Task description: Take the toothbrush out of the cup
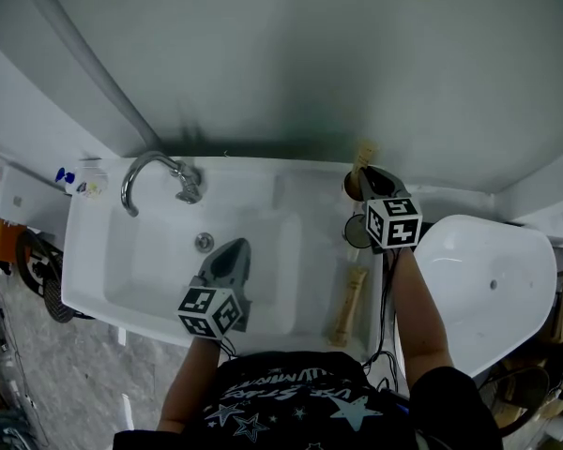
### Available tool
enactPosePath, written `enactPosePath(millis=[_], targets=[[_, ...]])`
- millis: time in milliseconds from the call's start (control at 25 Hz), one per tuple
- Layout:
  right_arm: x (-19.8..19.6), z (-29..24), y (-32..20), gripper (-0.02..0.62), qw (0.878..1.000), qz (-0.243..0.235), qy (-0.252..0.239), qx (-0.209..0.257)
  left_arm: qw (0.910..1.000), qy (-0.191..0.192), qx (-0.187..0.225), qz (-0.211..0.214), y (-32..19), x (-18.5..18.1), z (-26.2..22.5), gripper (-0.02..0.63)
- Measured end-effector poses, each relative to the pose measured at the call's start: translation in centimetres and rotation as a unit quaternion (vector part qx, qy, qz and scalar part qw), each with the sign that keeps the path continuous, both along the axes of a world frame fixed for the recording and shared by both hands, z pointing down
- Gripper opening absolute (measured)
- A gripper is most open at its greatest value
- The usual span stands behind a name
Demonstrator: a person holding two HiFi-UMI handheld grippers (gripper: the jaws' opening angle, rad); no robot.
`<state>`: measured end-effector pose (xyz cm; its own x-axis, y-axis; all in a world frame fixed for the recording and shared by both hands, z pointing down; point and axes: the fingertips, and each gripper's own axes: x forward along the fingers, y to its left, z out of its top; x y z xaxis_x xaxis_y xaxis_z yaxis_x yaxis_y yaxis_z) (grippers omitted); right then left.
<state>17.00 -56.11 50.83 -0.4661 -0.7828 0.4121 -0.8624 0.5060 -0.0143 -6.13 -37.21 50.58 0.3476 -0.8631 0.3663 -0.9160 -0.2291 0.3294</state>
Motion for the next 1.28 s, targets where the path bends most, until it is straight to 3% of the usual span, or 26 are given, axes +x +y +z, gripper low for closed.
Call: enactPosePath(millis=[240,720,1040,1280], targets=[[0.5,-0.4,0.2,0.028,1.000,0.007,-0.003,0.006,1.0000,0.001,0.000,0.003,0.3,0.4,0.2,0.021],[1.0,-5.8,2.3,0.023,0.998,0.016,-0.017,0.065,0.9998,0.011,0.016,0.003,2.3,0.3,-0.7,0.021],[2.2,-11.0,5.0,0.020,0.992,0.038,-0.061,0.107,0.9990,0.016,0.041,0.004,4.2,0.3,-2.2,0.021],[1.7,-11.9,7.5,0.020,0.991,0.034,-0.081,0.100,0.9988,0.017,0.044,0.013,6.1,0.2,-2.2,0.021]])
